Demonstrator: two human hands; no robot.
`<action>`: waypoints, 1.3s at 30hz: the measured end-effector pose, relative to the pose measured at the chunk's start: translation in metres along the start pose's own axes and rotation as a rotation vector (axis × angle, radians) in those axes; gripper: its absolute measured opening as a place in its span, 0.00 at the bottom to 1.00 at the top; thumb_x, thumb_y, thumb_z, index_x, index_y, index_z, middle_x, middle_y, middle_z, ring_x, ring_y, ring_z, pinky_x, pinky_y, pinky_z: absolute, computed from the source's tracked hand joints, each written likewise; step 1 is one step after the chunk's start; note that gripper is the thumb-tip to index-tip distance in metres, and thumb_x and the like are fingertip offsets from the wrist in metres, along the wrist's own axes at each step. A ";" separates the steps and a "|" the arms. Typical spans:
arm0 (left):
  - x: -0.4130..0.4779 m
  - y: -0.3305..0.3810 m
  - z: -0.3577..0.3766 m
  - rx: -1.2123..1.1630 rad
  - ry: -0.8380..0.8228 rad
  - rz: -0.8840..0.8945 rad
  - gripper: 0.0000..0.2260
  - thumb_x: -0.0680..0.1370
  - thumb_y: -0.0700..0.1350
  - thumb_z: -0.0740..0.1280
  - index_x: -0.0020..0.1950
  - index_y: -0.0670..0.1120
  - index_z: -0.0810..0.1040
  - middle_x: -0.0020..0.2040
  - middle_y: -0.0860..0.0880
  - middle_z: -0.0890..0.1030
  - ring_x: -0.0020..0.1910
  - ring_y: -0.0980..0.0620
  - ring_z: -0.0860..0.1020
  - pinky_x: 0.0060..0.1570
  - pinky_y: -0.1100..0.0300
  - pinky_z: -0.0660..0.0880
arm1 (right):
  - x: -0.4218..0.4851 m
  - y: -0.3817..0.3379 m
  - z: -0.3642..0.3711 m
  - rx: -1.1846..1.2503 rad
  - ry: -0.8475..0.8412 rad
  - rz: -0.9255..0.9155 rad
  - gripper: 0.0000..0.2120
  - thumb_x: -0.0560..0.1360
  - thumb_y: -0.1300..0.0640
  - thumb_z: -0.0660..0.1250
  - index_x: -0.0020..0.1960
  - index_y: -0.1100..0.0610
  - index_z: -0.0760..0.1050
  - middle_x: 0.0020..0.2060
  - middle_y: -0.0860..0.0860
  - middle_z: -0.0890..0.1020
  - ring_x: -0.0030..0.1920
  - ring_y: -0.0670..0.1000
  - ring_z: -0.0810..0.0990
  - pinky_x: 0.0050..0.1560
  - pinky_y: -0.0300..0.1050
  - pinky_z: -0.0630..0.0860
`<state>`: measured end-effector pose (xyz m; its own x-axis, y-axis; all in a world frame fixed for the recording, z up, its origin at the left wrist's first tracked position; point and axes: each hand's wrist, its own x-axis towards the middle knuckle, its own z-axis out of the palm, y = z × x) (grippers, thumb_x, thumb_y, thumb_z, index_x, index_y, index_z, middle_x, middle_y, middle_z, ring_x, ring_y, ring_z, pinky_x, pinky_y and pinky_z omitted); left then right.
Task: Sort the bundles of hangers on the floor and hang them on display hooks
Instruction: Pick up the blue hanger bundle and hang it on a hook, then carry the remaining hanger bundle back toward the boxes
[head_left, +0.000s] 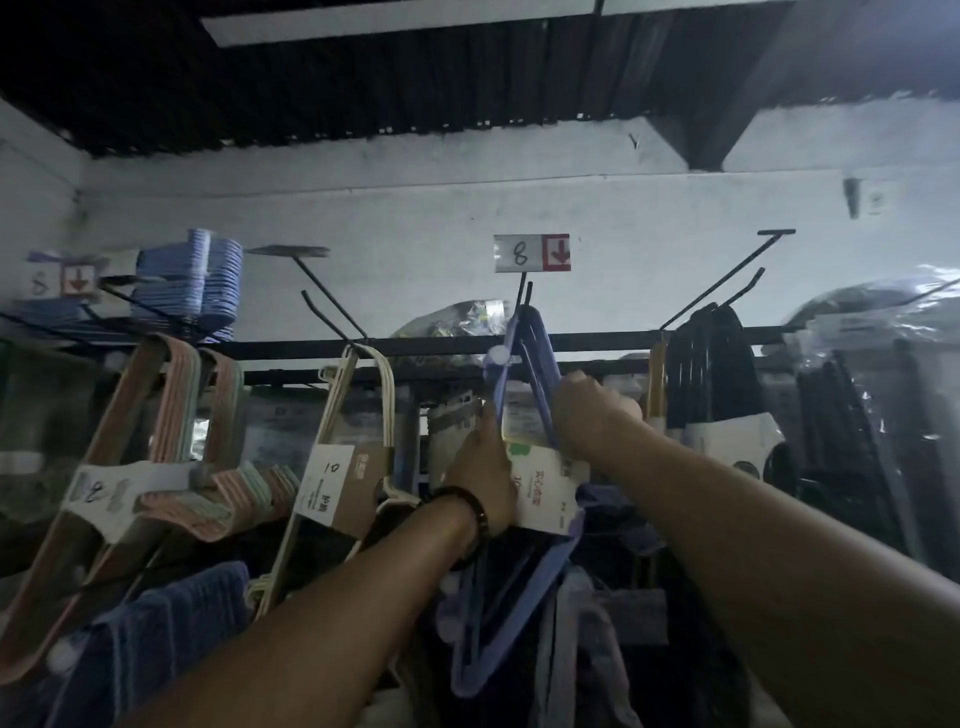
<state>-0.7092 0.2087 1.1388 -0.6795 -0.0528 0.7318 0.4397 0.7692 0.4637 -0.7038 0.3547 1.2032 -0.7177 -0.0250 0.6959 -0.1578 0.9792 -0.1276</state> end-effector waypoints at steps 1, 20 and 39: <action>0.002 0.001 0.001 -0.006 0.010 -0.030 0.29 0.82 0.47 0.60 0.83 0.47 0.57 0.68 0.39 0.77 0.63 0.37 0.78 0.64 0.41 0.76 | 0.000 0.003 0.005 0.005 -0.033 0.002 0.22 0.81 0.59 0.68 0.72 0.64 0.67 0.58 0.59 0.79 0.51 0.57 0.80 0.44 0.52 0.74; -0.225 0.015 -0.174 0.568 0.071 0.245 0.07 0.79 0.53 0.63 0.52 0.53 0.77 0.50 0.51 0.79 0.50 0.47 0.77 0.48 0.51 0.76 | -0.175 -0.094 -0.040 0.289 0.150 -0.368 0.16 0.80 0.49 0.61 0.65 0.55 0.71 0.60 0.58 0.78 0.57 0.63 0.81 0.52 0.56 0.80; -0.938 -0.211 -0.482 0.530 -0.577 -1.417 0.14 0.81 0.64 0.59 0.60 0.59 0.77 0.62 0.52 0.79 0.61 0.46 0.79 0.62 0.51 0.76 | -0.790 -0.526 0.100 0.525 -0.919 -1.248 0.14 0.82 0.46 0.62 0.61 0.55 0.73 0.58 0.55 0.77 0.55 0.60 0.79 0.52 0.55 0.79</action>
<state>0.1187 -0.2109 0.5955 -0.5145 -0.7342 -0.4431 -0.8575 0.4421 0.2632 -0.1213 -0.1610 0.6498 -0.0842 -0.9947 -0.0597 -0.9778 0.0940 -0.1875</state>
